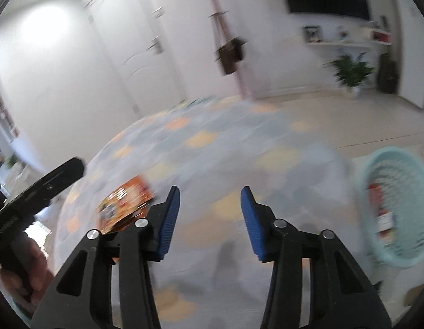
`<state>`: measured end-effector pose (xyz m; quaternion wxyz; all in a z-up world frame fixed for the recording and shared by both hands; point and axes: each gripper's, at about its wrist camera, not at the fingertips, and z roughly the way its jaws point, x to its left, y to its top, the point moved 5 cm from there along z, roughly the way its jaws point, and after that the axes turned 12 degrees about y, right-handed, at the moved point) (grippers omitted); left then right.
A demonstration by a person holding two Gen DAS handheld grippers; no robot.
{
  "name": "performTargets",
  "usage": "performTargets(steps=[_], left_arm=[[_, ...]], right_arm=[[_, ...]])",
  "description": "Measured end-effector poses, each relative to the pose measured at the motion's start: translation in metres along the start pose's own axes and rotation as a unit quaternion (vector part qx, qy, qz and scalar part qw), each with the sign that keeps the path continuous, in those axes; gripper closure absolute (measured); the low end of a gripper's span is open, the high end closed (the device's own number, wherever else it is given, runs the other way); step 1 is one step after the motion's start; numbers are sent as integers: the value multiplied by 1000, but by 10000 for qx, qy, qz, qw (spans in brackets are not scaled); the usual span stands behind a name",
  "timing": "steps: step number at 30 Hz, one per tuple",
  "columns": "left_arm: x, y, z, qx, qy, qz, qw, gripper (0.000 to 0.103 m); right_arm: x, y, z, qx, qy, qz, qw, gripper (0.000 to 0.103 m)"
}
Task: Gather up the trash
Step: 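Lower both tools toward the two orange panda snack bags on the table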
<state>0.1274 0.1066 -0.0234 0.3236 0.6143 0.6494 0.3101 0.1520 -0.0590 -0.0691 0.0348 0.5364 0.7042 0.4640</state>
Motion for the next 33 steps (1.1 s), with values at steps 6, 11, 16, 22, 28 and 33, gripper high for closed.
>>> performTargets(steps=[6,11,16,22,28,33], left_arm=[[31,-30,13,465,19,-1,9989,36],[39,-52,23,643,-94,-17,9979,36],[39,-62,15,554,-284,-35,9981,36],[30,-65,26,786,12,397,9961,36],[17,-60,29,618,294,898,9936,29],[17,-73,54,1194,557,1191,9841,29]], right_arm=[[35,-24,33,295,93,-367,9988,72],[44,-36,47,378,-24,-603,9975,83],[49,-40,49,412,54,-798,9959,86],[50,-48,59,717,101,-847,9938,86],[46,-48,59,723,253,-701,9946,86],[47,-47,60,737,302,-727,9942,86]])
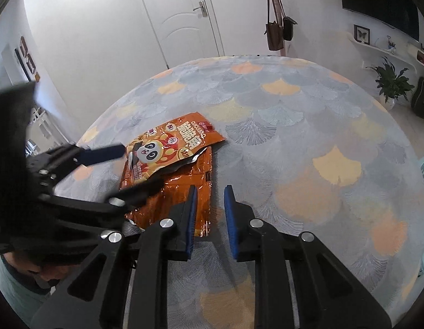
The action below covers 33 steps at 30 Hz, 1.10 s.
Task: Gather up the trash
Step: 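Lower both tools toward the two orange panda snack bags on the table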
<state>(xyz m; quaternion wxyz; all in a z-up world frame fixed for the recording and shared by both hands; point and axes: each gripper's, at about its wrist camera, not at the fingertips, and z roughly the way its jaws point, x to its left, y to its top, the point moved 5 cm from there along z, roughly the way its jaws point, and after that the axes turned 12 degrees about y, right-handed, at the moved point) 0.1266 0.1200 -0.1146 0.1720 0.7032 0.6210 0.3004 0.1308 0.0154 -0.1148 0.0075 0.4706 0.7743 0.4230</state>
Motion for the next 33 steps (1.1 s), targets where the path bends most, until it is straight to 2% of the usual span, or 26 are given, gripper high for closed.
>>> performTargets(steps=[2,7,10,11,13,14,15,18,20,22,25,26,27,29,31,33], left_arm=[[2,-1,1,37,-55,-52,10000,30],[11,-2,0,-12,-17,-251,9997,44],[13,-2,-2,-34,31,-319,9995,61],[15,-2,-3,-51,80,-356,9993,70],[16,0,-4,-67,11,-473,9989,81],[18,-1,-4,-79,-25,-549,9985,92],[20,-1,-5,-87,-64,-610,9981,92],[23,0,-9,-193,-104,-739,9970,93],[27,0,-13,-257,-210,-888,9955,93],[32,0,-16,-286,-310,-1056,9935,93],[39,3,-10,-94,-573,-1293,9899,89],[39,5,-10,-71,-654,-1310,9892,77],[40,8,-10,-65,-680,-1335,9887,60],[44,15,-15,-183,-534,-1369,9890,50],[47,18,-17,-183,-713,-1467,9864,49],[49,21,-12,-91,-848,-1579,9838,40]], right_arm=[[-1,0,0,12,46,40,10000,86],[-2,0,0,9,107,56,9999,86],[1,1,1,-8,90,-15,10000,86],[1,1,0,-14,120,-25,9999,86],[3,0,-1,-36,168,-48,9998,86],[4,-1,-1,-36,216,-53,9997,86],[5,-1,-1,-17,268,-65,9996,85],[6,-1,0,58,313,-101,9994,82],[8,-2,2,118,264,-139,9995,72],[10,-2,3,135,196,-191,9995,54],[11,-2,3,130,159,-226,9995,54],[11,-2,4,159,150,-209,9995,54],[10,-2,5,163,165,-197,9995,54],[10,-2,3,123,209,-179,9995,54],[8,-2,2,102,236,-144,9996,54],[8,-2,3,115,266,-115,9995,54]])
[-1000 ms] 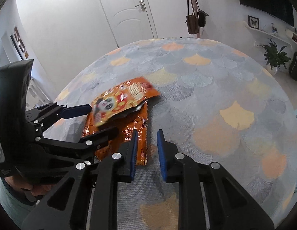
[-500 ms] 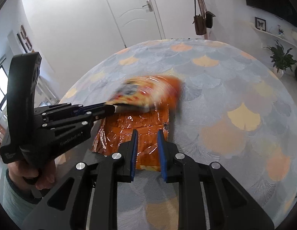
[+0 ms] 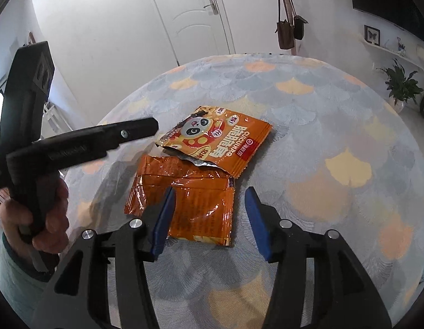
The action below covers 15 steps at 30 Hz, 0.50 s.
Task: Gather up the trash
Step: 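Lower both tools toward the two orange panda snack bags on the table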
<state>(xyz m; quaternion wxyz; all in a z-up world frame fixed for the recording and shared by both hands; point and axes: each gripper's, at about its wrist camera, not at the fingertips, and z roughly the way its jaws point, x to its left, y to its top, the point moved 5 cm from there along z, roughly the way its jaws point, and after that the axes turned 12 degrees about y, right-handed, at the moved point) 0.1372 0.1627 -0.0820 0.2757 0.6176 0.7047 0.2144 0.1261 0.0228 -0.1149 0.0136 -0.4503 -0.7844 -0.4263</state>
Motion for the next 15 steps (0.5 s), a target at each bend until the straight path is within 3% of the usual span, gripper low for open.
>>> performTargets(steps=[2,3,4,5,8,9,12,14,15], left_arm=[[-2,6,6,4,197,33,9998,40],[-2,9,7,-24,294,33,9996,40],[-1,11,7,-27,313,-32,9995,40],[3,11,6,-14,212,-168,9996,40],[15,5,-2,-110,240,-311,9992,40],[19,2,-5,-136,270,-334,9990,40],[31,-6,-10,-160,185,-508,9984,42],[37,-8,-12,-136,81,-590,9981,42],[39,-8,-13,-152,57,-621,9979,42]], right_arm=[[1,0,4,93,30,1,10000,51],[3,0,6,153,-9,-29,9999,43],[6,0,9,214,-48,-88,9997,28],[10,-1,10,248,-51,-121,9996,23],[28,-3,17,366,93,-320,9988,16],[33,-3,23,457,-45,-391,9982,15],[38,-3,39,631,-508,-518,9954,14],[41,-2,45,675,-839,-647,9921,24],[41,-2,44,636,-947,-685,9911,37]])
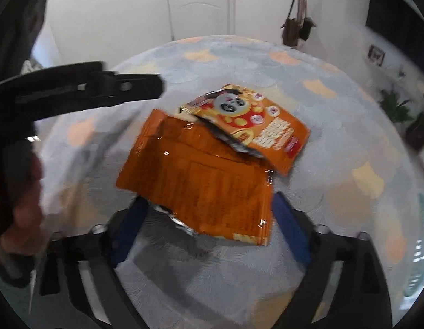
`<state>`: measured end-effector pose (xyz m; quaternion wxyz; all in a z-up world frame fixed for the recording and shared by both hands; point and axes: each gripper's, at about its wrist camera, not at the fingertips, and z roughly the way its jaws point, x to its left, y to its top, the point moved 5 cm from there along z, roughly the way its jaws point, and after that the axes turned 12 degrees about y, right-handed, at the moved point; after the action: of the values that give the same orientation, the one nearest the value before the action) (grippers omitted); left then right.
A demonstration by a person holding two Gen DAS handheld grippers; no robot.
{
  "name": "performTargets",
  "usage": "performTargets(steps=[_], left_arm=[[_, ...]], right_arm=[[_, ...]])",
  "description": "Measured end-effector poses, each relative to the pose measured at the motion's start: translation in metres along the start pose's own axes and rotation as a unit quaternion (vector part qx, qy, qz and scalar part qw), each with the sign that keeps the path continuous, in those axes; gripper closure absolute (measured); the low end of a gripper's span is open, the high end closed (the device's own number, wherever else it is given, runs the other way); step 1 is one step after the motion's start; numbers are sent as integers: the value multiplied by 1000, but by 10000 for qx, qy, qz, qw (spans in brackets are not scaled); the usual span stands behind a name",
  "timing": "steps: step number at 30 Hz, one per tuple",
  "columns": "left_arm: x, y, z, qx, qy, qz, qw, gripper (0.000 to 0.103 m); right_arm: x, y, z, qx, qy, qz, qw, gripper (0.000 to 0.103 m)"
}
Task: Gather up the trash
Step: 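Lower both tools toward the two orange panda snack bags on the table, then pinch a panda snack bag with the right tool while the left tool pinches the other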
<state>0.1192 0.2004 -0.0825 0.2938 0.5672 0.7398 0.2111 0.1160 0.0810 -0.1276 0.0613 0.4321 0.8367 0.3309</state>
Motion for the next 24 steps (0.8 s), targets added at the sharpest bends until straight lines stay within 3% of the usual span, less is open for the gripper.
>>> performTargets(steps=[2,3,7,12,17,20,24], left_arm=[[3,0,-1,5,-94,-97,9999,42],[4,-1,-1,5,-140,-116,9998,42],[-1,-2,-1,-39,-205,-104,9997,42],[-8,2,0,12,-513,-204,9985,42],[-33,12,14,149,-579,-18,9982,38],[-56,13,36,359,-359,192,9985,37],[-85,9,60,423,340,627,9966,39]], right_arm=[[-3,0,-5,-79,46,10,10000,55],[-8,-1,-9,-115,52,49,9999,71],[-27,-4,-19,-287,336,309,9985,94],[-37,-14,-42,-511,396,293,9975,98],[-52,-38,-74,-576,47,155,9982,101],[-68,-46,-92,-627,-159,253,9976,101],[-87,-46,-109,-572,62,453,9973,101]])
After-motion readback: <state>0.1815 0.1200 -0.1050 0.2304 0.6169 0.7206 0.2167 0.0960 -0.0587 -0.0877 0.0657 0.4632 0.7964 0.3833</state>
